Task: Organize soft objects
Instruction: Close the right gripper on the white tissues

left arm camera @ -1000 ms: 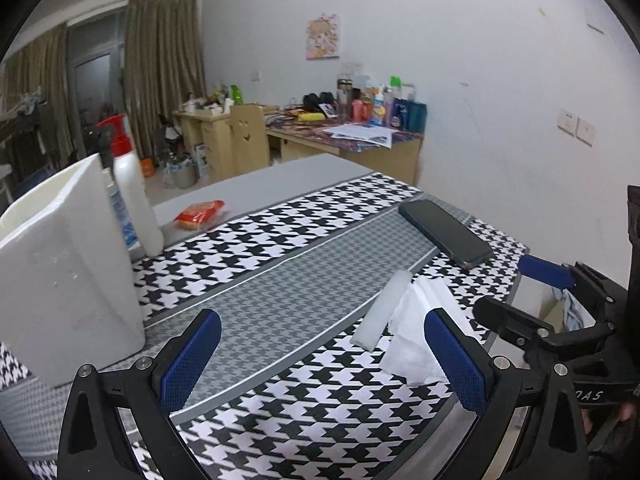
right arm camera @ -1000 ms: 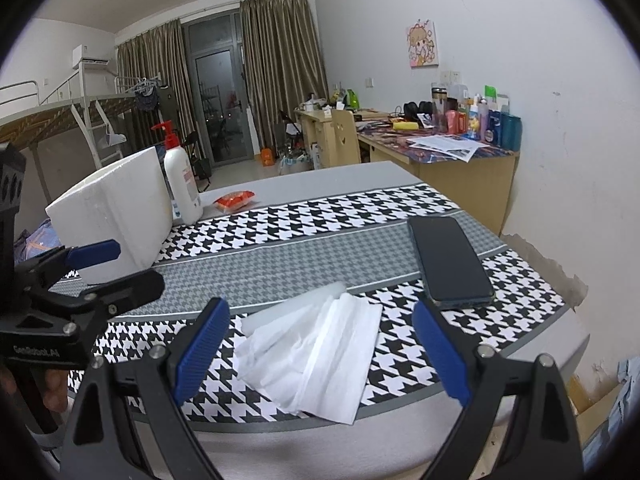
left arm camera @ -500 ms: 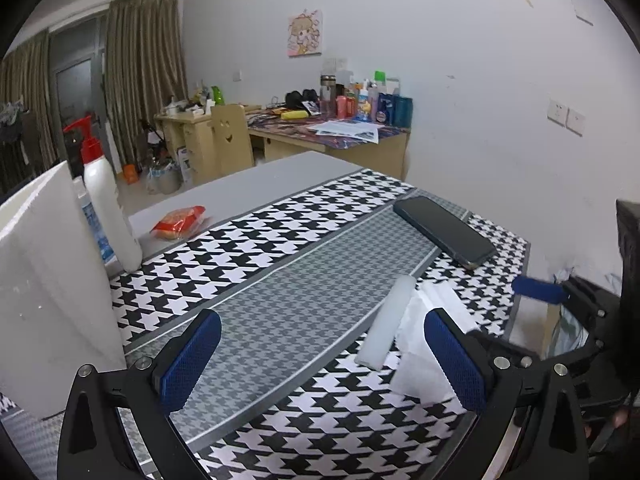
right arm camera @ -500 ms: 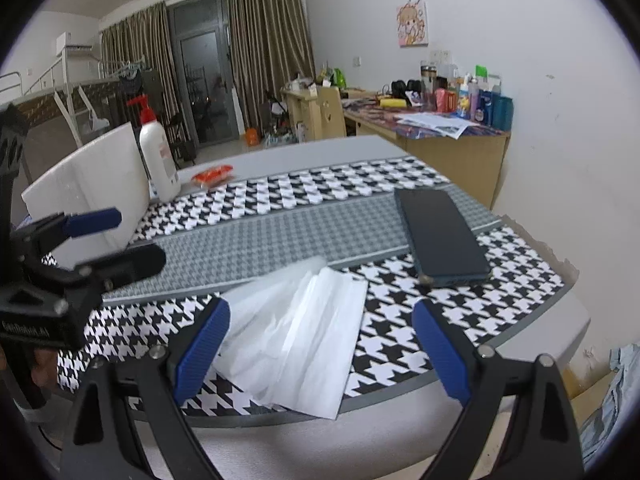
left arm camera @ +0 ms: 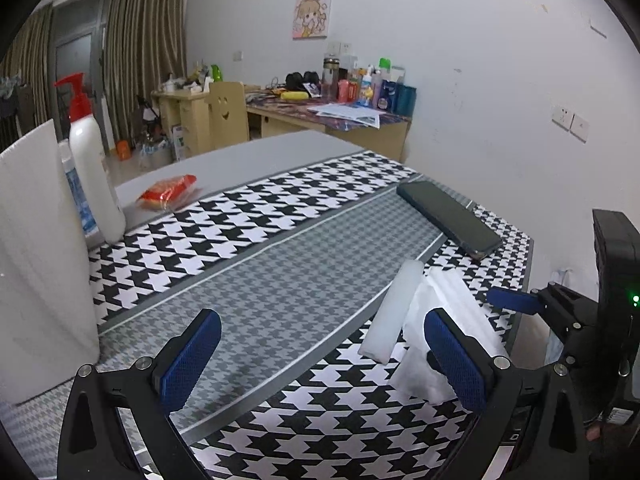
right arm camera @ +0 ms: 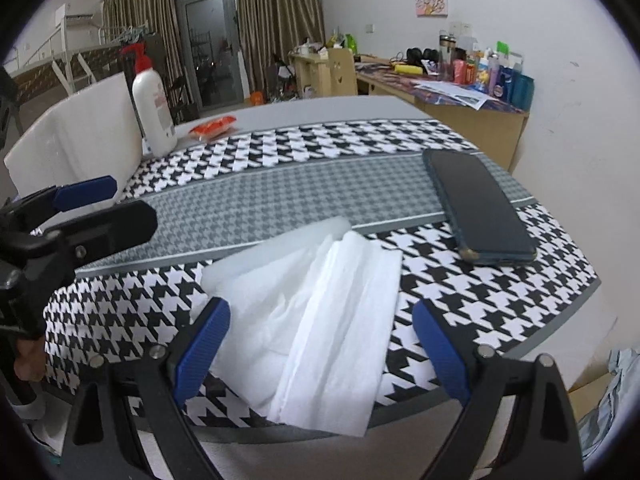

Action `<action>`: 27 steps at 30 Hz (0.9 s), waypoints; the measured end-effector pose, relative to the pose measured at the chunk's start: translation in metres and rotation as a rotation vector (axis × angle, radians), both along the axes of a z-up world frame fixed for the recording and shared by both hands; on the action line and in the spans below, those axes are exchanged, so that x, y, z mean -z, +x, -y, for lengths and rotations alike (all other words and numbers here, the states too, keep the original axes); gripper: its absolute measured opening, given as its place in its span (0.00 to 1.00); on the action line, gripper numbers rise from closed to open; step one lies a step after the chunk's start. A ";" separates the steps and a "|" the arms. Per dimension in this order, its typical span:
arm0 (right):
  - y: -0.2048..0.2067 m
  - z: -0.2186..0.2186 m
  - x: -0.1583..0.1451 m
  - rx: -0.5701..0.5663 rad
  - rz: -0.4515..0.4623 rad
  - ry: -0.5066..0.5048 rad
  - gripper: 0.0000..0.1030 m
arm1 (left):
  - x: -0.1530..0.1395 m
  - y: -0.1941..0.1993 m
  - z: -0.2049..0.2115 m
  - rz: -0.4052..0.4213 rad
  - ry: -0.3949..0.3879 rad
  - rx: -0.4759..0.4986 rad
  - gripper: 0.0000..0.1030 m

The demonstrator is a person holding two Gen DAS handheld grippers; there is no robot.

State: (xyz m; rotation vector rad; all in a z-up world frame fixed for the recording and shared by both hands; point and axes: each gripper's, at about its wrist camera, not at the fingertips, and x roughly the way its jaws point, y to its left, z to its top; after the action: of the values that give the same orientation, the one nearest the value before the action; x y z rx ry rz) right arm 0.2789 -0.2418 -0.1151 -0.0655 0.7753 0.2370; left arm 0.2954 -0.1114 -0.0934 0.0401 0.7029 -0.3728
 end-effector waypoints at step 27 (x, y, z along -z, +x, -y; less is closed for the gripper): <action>0.001 0.029 0.004 0.015 -0.031 0.001 0.15 | 0.021 0.018 0.053 -0.077 0.124 0.097 0.92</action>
State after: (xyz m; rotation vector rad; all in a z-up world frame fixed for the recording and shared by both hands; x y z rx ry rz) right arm 0.2796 -0.2704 -0.1190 -0.0551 0.8068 0.2248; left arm 0.3136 -0.1648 -0.1147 0.1782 0.8011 -0.4252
